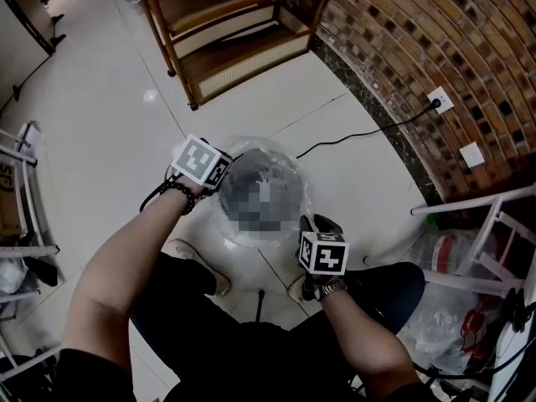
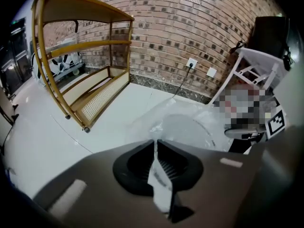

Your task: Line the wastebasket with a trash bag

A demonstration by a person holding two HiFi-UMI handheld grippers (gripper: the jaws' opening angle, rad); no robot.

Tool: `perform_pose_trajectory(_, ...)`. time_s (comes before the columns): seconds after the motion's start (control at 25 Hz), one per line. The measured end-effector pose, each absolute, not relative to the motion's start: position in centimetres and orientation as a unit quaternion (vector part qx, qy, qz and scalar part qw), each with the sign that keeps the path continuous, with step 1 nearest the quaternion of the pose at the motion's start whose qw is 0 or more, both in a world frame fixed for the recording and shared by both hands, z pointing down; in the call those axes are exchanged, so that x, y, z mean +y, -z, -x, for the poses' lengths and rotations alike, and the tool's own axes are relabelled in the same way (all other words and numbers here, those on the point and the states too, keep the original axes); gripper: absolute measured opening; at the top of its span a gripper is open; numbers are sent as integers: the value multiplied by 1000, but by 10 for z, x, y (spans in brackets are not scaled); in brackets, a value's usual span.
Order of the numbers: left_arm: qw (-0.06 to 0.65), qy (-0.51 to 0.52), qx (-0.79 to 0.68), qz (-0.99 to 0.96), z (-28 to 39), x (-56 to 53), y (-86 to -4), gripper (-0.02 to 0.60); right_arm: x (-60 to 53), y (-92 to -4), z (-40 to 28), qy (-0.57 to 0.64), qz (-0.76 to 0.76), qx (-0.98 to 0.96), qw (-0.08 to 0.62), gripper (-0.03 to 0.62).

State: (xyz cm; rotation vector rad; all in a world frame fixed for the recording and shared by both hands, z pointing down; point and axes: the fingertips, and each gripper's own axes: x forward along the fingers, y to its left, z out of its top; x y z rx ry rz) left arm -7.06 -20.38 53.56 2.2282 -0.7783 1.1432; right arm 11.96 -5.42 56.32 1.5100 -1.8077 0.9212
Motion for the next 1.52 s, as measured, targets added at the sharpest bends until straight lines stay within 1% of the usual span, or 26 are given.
perform_pose_trajectory(0.2, 223, -462, -247, -822, 59, -215, -546, 42, -33, -581, -110, -385, -550, -676, 304, 117)
perform_pose_trajectory(0.36, 193, -503, -218, -814, 54, -219, -556, 101, -26, -586, -101, -412, -533, -677, 296, 117)
perform_pose_trajectory(0.44, 174, -509, -209, -816, 48, -224, -558, 120, -22, -586, -93, -430, -518, -681, 288, 117)
perform_pose_trajectory(0.72, 154, -493, -184, -836, 26, -235, -558, 120, -10, -573, -64, -461, -482, -698, 261, 115)
perform_pose_trajectory(1.04, 129, -463, -144, -865, 2, -236, -550, 118, 3, -559, -51, -440, -490, -705, 265, 18)
perform_pose_trajectory(1.16, 119, -448, -124, -877, -9, -232, -546, 107, 9, -557, -52, -428, -502, -702, 268, 6)
perform_pose_trajectory(1.32, 101, -453, -107, -879, -15, -230, -547, 101, 14, -555, -62, -416, -523, -695, 265, 6)
perform_pose_trajectory(1.36, 99, -457, -107, -877, -14, -230, -549, 101, 15, -555, -62, -420, -522, -695, 263, 15)
perform_pose_trajectory(1.44, 99, -467, -110, -872, -12, -230, -552, 101, 18, -557, -60, -437, -509, -698, 251, 156)
perform_pose_trajectory(1.48, 98, -470, -111, -870, -11, -229, -554, 101, 17, -556, -59, -443, -504, -701, 242, 205)
perform_pose_trajectory(1.52, 96, -472, -111, -869, -10, -229, -555, 101, 14, -553, -61, -444, -504, -704, 232, 238)
